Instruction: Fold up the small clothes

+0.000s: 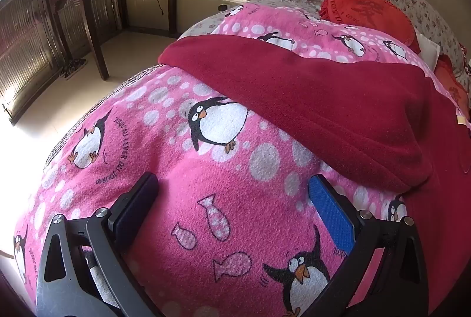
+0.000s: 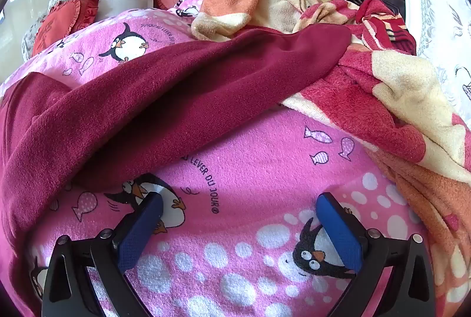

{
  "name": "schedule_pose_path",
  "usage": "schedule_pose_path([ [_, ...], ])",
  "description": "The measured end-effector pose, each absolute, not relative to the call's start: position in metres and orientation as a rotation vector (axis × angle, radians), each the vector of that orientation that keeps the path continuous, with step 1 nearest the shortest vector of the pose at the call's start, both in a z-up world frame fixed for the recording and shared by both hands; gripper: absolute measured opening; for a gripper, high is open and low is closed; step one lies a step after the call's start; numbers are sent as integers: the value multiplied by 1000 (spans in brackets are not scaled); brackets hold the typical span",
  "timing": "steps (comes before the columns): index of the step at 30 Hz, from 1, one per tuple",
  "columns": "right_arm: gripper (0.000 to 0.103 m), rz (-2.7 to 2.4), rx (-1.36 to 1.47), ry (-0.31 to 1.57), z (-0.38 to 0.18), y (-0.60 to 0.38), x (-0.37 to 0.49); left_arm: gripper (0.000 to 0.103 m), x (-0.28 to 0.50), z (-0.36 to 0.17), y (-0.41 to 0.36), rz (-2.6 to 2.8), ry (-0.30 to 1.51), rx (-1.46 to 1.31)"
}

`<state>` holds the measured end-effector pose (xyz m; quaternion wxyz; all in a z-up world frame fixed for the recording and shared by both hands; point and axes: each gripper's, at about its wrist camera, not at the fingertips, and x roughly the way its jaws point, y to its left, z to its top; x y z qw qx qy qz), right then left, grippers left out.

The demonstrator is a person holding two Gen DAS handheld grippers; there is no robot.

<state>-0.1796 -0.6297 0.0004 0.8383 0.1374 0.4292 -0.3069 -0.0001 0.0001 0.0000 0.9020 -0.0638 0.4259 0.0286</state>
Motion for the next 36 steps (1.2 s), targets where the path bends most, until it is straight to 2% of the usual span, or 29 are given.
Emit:
schedule_pose_path([
  [18, 103, -651, 286, 910, 0, -630, -180, 102, -3, 8, -5, 48, 925, -62],
  [24, 102, -642, 295, 922, 4, -631, -181, 102, -42, 33, -15, 44, 901, -49],
  [27, 94, -588, 332, 945, 23, -621, -198, 102, -63, 55, -23, 20, 867, -34],
  [36, 94, -443, 254, 761, 137, -536, -262, 102, -94, 114, -76, -126, 820, -34],
])
